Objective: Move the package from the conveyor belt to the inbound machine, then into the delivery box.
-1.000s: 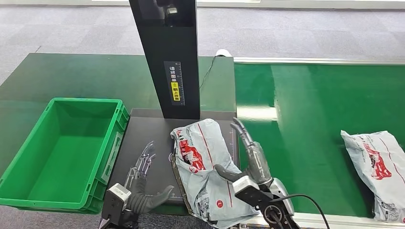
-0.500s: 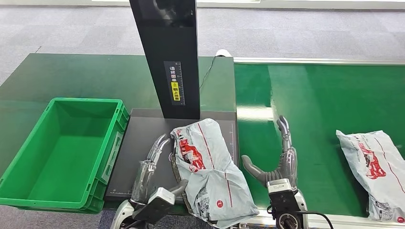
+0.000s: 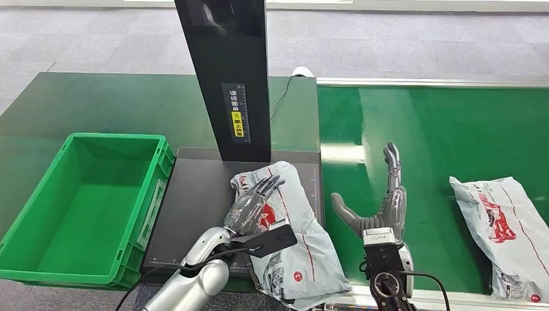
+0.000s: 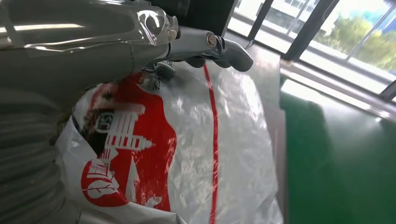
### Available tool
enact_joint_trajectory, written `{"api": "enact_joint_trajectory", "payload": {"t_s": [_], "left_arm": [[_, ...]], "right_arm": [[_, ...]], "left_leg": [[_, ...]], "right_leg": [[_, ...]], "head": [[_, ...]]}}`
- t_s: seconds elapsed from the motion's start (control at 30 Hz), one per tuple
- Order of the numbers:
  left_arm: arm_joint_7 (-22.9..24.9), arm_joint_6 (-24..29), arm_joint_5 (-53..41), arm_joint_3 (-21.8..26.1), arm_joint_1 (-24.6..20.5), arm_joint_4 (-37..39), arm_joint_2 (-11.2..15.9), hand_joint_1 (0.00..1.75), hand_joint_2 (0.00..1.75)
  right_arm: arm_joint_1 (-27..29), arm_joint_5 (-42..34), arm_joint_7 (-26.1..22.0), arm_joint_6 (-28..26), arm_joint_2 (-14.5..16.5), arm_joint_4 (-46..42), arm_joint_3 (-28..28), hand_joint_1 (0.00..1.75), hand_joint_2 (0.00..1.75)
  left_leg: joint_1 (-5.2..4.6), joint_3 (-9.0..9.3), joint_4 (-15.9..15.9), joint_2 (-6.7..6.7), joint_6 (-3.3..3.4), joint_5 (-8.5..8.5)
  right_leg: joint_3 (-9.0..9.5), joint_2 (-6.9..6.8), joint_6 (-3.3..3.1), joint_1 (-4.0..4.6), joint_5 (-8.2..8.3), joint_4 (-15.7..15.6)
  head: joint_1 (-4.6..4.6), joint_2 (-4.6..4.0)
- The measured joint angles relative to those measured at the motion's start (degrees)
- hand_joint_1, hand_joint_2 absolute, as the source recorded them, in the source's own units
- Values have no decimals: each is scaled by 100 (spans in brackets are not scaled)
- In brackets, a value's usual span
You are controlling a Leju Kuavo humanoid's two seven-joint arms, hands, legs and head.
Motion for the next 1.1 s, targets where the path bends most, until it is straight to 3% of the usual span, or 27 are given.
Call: {"api": "enact_joint_trajectory", "payload": {"t_s": [0.07,0.2,0.8,0.93,1.1], "left_arm": [[39,-123,-89,-17,-166,331,-48,10,175],[28,-265,-254,-67,-427,848,-125,170,175],[-644,270,-439,-80,-609,1080,-26,175,175],[-944,1098,-413,-77,-462,835,32,175,175],[-1299,2037,-269,-44,-110,-81,235,175,175]], "right_arm": [[-81,1,17,-34,15,85,10,0,175],[-236,2,48,-72,57,239,37,0,175],[-382,-17,93,-66,36,416,44,0,175],[-340,-33,99,-55,27,398,42,0,175],[-196,-62,118,-48,-36,268,20,0,175]], "left_leg": [[0,-1,0,-1,0,0],[0,0,0,-2,0,0],[0,-1,0,-2,0,1],[0,-1,0,0,0,1],[0,-5,0,0,0,0]], "right_leg": [[0,0,0,0,0,0],[3,0,0,0,0,0],[0,0,0,0,0,1],[0,0,0,0,0,1],[-4,0,0,0,0,1]], "head": [[1,0],[-1,0],[0,0],[0,0],[0,0]]}}
